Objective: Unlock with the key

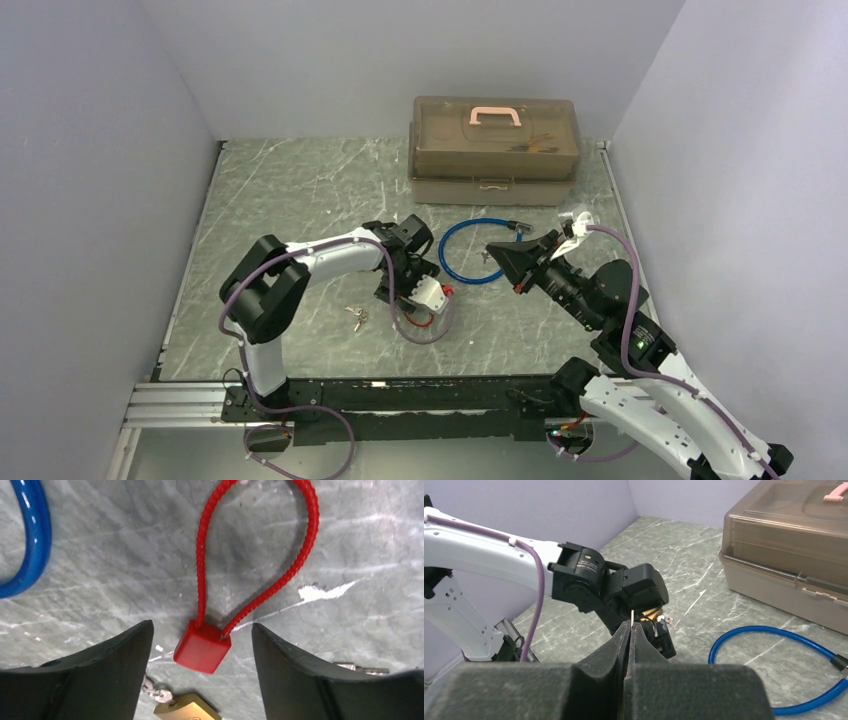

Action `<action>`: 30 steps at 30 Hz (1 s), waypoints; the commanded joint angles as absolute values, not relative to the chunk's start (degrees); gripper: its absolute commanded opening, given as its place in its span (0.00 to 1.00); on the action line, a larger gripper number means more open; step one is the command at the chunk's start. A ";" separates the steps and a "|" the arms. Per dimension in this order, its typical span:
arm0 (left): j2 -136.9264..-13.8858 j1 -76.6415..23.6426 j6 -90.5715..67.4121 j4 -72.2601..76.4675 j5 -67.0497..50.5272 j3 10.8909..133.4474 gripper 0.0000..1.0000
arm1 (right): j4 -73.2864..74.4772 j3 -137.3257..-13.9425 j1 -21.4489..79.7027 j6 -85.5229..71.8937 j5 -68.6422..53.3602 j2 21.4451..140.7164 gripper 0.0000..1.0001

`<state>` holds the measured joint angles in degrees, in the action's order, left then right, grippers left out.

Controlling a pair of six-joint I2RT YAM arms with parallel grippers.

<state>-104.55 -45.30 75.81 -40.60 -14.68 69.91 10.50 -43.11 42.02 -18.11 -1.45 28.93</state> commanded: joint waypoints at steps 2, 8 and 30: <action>-110.48 -46.78 63.32 -43.73 -11.46 77.71 0.69 | 8.95 -46.36 41.75 -17.58 -0.15 30.66 0.00; -110.92 -46.77 49.73 -41.96 -8.02 76.85 0.56 | 9.63 -48.00 41.61 -17.16 -0.18 31.65 0.00; -111.49 -31.67 20.31 -54.55 -38.08 94.50 0.66 | 8.51 -49.06 41.48 -17.11 -0.14 33.11 0.00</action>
<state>-120.09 -31.16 10.44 -53.10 -42.37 89.32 10.70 -47.75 41.69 -17.54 -1.28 32.88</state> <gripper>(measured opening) 0.661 0.008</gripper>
